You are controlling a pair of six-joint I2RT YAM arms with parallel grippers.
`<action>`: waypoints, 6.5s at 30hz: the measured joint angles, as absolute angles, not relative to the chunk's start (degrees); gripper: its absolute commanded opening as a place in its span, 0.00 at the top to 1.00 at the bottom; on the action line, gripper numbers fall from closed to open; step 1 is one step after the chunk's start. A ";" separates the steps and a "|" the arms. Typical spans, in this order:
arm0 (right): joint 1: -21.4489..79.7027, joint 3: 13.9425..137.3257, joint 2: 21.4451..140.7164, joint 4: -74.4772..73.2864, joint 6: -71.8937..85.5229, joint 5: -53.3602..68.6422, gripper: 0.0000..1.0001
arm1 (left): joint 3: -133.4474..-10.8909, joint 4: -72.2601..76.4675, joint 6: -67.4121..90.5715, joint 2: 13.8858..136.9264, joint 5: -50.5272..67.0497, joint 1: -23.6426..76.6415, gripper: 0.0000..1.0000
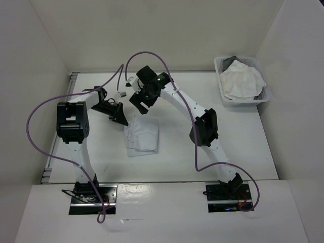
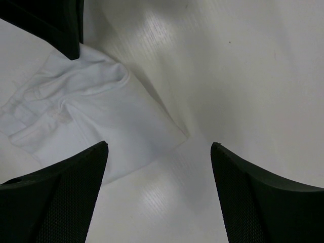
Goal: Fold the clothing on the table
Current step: Fold the skirt
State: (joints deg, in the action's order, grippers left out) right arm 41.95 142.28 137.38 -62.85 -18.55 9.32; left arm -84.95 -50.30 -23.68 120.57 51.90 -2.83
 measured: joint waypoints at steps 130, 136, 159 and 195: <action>59.46 124.92 133.67 -50.59 -16.73 4.78 0.44 | -84.86 -48.97 -18.92 126.32 52.38 -1.93 0.91; 59.46 124.90 134.43 -50.35 -16.73 4.69 0.44 | -84.86 -48.73 -17.58 126.32 51.94 -1.93 0.91; 59.46 121.43 136.33 -48.53 -16.69 4.56 0.50 | -84.86 -48.21 -14.83 126.32 51.18 -2.22 0.92; 60.18 121.89 139.09 -48.03 -16.53 4.69 0.69 | -84.86 -48.14 -14.79 126.32 51.13 -2.22 0.92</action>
